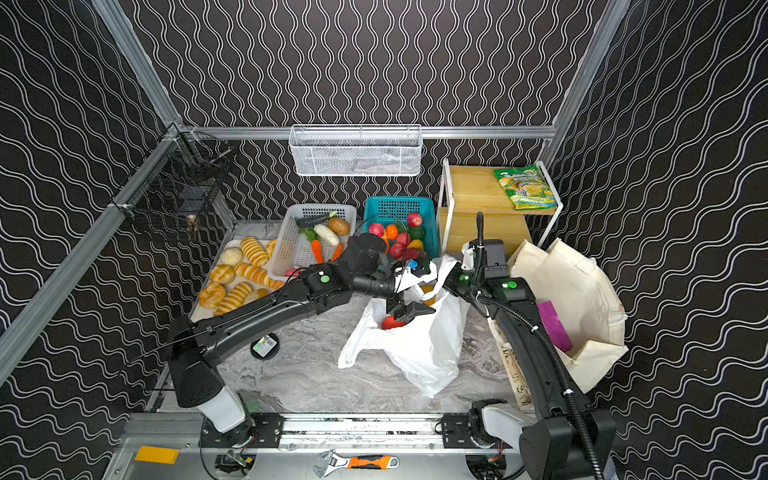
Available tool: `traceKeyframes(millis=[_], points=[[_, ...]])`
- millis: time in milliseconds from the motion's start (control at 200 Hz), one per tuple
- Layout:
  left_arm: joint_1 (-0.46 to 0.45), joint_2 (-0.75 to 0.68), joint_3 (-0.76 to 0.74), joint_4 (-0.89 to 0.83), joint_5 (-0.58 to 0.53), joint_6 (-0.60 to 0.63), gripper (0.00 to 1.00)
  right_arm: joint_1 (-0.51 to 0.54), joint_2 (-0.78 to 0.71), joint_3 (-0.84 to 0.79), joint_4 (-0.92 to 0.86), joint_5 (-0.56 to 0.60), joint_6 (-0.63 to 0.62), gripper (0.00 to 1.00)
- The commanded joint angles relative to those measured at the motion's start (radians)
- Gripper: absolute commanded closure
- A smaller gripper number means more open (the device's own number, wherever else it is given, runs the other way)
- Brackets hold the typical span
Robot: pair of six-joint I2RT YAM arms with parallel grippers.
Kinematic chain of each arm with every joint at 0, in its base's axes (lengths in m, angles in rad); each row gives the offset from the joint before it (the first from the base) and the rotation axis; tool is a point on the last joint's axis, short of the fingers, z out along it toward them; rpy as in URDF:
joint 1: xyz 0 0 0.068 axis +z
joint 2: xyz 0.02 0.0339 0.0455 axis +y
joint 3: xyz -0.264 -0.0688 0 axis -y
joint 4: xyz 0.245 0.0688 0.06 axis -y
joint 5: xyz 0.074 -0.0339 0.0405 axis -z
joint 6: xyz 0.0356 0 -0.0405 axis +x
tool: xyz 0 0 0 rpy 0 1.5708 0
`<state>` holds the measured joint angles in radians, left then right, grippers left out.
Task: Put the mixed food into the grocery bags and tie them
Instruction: 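Grasp the white bag's rim with the left gripper beside the right gripper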
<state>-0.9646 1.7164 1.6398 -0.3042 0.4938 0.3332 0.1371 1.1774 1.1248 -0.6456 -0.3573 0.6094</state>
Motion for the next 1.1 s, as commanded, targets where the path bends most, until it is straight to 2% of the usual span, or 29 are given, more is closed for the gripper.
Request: traceKeyframes(millis=[0,120,240,315,500,596,741,841,941,1031,1096], points=[[-0.002,0.012,0.03,-0.055,-0.077,0.009,0.28,0.0,-0.011,-0.006,0.024,-0.009,-0.009,1.0],[-0.002,0.015,0.043,-0.067,-0.121,-0.016,0.45,0.001,-0.016,-0.007,0.026,-0.019,-0.029,0.99],[0.0,-0.011,0.04,-0.059,-0.12,-0.06,0.73,0.0,-0.026,-0.003,0.025,-0.019,-0.055,0.95],[0.002,-0.049,0.006,-0.022,-0.115,-0.075,1.0,0.001,-0.037,-0.002,0.026,-0.018,-0.068,0.93],[0.027,-0.13,-0.07,0.049,-0.135,-0.164,1.0,0.001,-0.075,-0.01,0.034,-0.043,-0.108,0.75],[0.076,-0.144,-0.06,0.026,-0.119,-0.258,1.0,0.0,-0.117,-0.01,0.028,-0.054,-0.149,0.6],[0.171,-0.162,-0.095,0.059,-0.044,-0.398,1.0,0.001,-0.247,-0.028,0.057,-0.051,-0.23,0.47],[0.232,-0.152,-0.101,0.084,0.034,-0.497,1.0,0.001,-0.334,-0.025,0.074,-0.096,-0.324,0.43],[0.269,-0.128,-0.051,0.045,0.086,-0.574,1.0,0.0,-0.376,-0.001,0.05,-0.201,-0.393,0.42],[0.278,-0.13,-0.036,0.054,0.13,-0.596,1.0,0.002,-0.373,0.005,0.02,-0.274,-0.396,0.43],[0.279,-0.148,-0.041,0.065,0.146,-0.603,1.0,0.009,-0.345,0.014,-0.04,-0.259,-0.35,0.44]])
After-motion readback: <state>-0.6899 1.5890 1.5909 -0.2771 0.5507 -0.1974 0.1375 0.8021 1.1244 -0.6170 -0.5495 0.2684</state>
